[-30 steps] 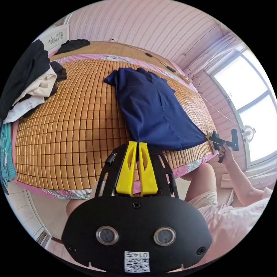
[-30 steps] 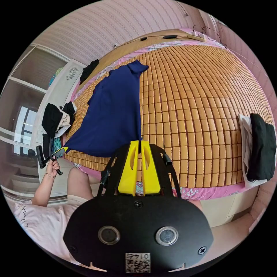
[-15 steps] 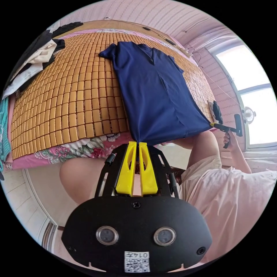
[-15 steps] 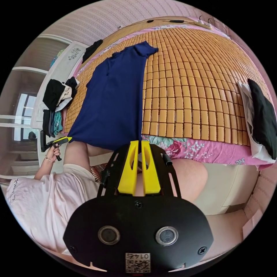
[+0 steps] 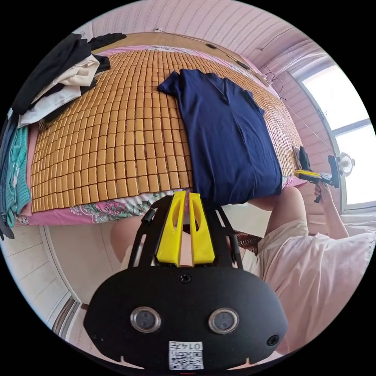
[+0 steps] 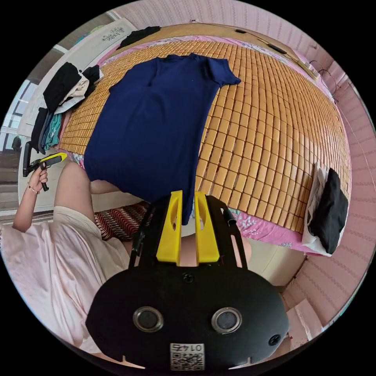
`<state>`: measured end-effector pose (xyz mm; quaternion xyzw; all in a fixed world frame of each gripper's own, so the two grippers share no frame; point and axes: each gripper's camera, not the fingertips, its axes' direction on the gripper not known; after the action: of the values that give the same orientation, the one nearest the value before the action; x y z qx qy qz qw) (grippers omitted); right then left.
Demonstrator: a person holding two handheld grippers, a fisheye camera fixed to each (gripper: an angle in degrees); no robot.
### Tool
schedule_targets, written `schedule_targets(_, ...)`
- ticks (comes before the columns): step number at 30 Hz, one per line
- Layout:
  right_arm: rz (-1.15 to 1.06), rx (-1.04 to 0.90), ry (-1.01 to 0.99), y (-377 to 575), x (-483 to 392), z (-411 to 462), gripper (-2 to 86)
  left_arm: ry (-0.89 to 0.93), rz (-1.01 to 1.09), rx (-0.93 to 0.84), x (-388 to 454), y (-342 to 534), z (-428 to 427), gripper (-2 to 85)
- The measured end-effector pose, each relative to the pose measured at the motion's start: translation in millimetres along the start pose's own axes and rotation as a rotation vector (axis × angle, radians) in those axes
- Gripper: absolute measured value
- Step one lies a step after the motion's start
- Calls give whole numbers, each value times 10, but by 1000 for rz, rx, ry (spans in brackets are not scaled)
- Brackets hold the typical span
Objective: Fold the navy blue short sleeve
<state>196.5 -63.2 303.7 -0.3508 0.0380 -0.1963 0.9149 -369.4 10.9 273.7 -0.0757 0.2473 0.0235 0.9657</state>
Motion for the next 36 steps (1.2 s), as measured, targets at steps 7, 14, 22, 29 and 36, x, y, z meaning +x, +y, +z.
schedule_targets(7,-363,148,-65,-2229,-1325,-207,63,-47,-36,161,-267,-1197,153,4)
schedule_targets(14,-505,97,48,-4181,-2426,184,88,-117,-84,156,-558,-2195,633,53)
schedule_targets(22,-428,6,175,-5129,-2840,834,82,-94,-22,131,-743,-2370,1100,48)
schedule_targets(29,-589,145,46,-5234,-3259,599,-2,-70,-34,224,-879,-2118,952,7)
schedule_targets(36,-740,141,39,-5211,-3689,679,9,-40,-118,209,-977,-1828,1127,10)
